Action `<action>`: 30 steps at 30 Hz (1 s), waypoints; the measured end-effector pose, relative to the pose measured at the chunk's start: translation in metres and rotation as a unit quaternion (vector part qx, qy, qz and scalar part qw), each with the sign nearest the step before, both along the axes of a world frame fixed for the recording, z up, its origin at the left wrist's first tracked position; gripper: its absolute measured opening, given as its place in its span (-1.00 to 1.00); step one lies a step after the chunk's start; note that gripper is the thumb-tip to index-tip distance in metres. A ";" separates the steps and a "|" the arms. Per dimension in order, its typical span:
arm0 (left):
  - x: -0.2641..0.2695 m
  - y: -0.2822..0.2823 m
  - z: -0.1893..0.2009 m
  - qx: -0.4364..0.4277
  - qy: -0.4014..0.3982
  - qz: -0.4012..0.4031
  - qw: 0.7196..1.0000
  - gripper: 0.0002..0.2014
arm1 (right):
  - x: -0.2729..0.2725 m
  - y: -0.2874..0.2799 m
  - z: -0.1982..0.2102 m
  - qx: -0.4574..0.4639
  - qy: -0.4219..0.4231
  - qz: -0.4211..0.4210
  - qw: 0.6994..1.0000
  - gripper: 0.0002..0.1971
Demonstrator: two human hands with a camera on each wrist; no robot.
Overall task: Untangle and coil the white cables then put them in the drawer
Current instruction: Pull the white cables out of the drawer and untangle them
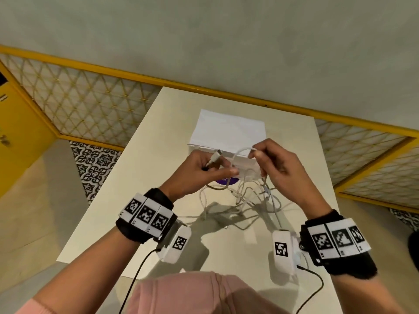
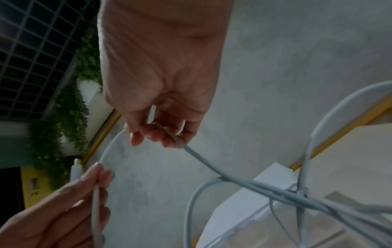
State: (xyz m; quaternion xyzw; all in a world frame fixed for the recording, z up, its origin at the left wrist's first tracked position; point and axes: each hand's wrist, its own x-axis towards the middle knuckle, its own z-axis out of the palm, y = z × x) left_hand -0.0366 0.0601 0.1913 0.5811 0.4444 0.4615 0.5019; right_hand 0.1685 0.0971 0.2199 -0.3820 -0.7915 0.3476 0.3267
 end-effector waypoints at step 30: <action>-0.009 -0.007 -0.007 -0.009 0.110 0.037 0.993 -0.75 | -0.004 0.003 -0.006 0.014 -0.060 0.024 0.998 -0.84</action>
